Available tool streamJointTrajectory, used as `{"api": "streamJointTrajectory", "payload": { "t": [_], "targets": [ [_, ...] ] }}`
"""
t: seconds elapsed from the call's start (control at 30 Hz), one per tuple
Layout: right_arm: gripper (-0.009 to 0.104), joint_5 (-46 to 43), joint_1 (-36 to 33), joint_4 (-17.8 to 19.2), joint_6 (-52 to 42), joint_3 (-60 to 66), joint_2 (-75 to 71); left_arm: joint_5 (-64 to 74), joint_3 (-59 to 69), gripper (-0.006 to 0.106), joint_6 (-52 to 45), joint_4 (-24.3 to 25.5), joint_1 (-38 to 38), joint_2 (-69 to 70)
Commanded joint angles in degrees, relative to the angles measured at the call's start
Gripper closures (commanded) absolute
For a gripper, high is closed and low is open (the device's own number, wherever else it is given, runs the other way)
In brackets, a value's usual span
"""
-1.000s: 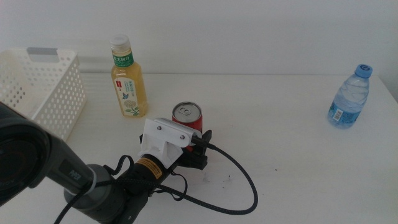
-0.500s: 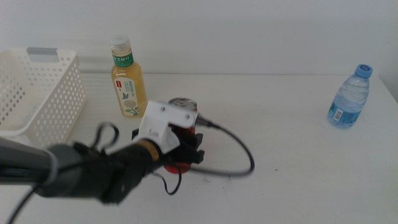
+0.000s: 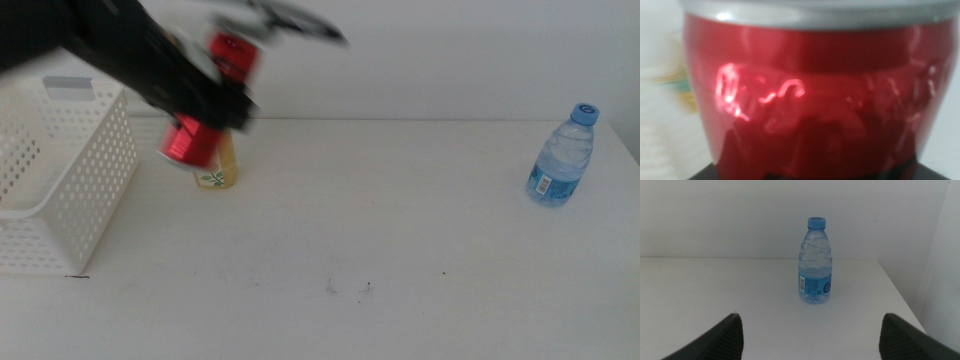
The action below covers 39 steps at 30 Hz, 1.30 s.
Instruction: Use arms to grab the bottles and put them into the dustbin to the left of the table.
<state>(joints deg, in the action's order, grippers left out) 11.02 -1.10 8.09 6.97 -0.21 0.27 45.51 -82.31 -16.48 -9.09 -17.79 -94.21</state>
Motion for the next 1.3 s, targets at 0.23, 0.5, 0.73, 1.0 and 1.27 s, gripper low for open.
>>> {"api": "streamJointTrajectory", "payload": {
  "t": [0.23,0.5,0.73,1.0,1.27],
  "targets": [
    [0.003,-0.7,0.5,0.6,-0.3,0.2,-0.3,23.3,-21.2,0.102,-3.2,0.6,21.5,-6.3],
    [0.003,-0.7,0.5,0.6,-0.3,0.2,-0.3,22.1,-24.2,0.102,-3.1,0.5,30.4,-16.4],
    [0.003,-0.7,0.5,0.6,-0.3,0.2,-0.3,18.1,-24.2,0.101,-3.2,1.9,33.1,-23.4],
    [0.003,-0.7,0.5,0.6,-0.3,0.2,-0.3,15.0,-24.2,0.068,-6.1,2.6,33.1,-27.0],
    [0.003,-0.7,0.5,0.6,-0.3,0.2,-0.3,14.6,-25.2,0.007,-5.1,2.7,33.1,-26.7]
  ]
}}
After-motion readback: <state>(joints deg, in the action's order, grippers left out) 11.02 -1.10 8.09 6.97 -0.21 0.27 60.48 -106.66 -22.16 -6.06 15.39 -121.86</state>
